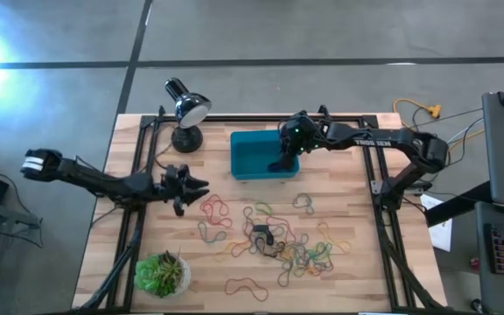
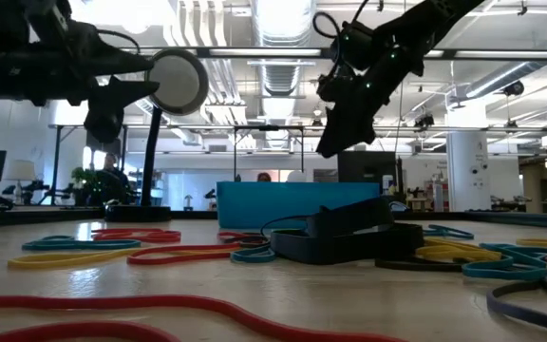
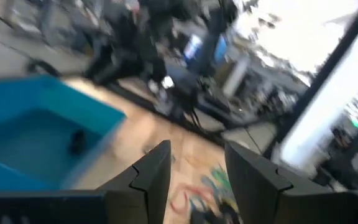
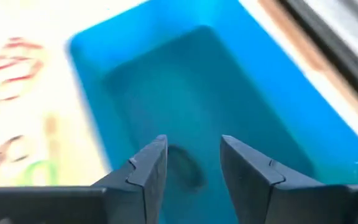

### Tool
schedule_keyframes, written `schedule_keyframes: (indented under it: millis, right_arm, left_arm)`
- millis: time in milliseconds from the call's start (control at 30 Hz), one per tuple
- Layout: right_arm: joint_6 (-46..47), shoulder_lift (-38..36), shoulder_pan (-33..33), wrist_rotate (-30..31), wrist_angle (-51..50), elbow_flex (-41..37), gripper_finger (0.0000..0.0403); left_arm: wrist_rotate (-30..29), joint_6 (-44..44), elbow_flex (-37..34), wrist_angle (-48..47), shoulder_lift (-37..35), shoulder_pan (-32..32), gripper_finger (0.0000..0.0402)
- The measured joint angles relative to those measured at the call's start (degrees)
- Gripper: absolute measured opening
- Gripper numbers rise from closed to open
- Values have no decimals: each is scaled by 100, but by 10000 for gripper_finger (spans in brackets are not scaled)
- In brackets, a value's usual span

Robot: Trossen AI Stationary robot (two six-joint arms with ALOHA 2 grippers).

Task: Pick and place rubber bands into bin
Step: Put the black rubber band into the blue bin

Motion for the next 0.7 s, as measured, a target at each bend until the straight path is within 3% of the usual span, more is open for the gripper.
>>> schedule_keyframes:
  millis: [167,467,700]
  right_arm:
    - [-273,-333,173,-914,-225,-3,138]
    - [-486,-1383,697,-1137,-813,-113,119]
    - [-128,-2353,977,-1129,-1192,-423,105]
  left_arm:
    - [475,-183,354,-5,778,0,137]
    - [1130,338,1396,-118,2312,0,137]
    - [1641,1094,2605,-2158,3251,0,137]
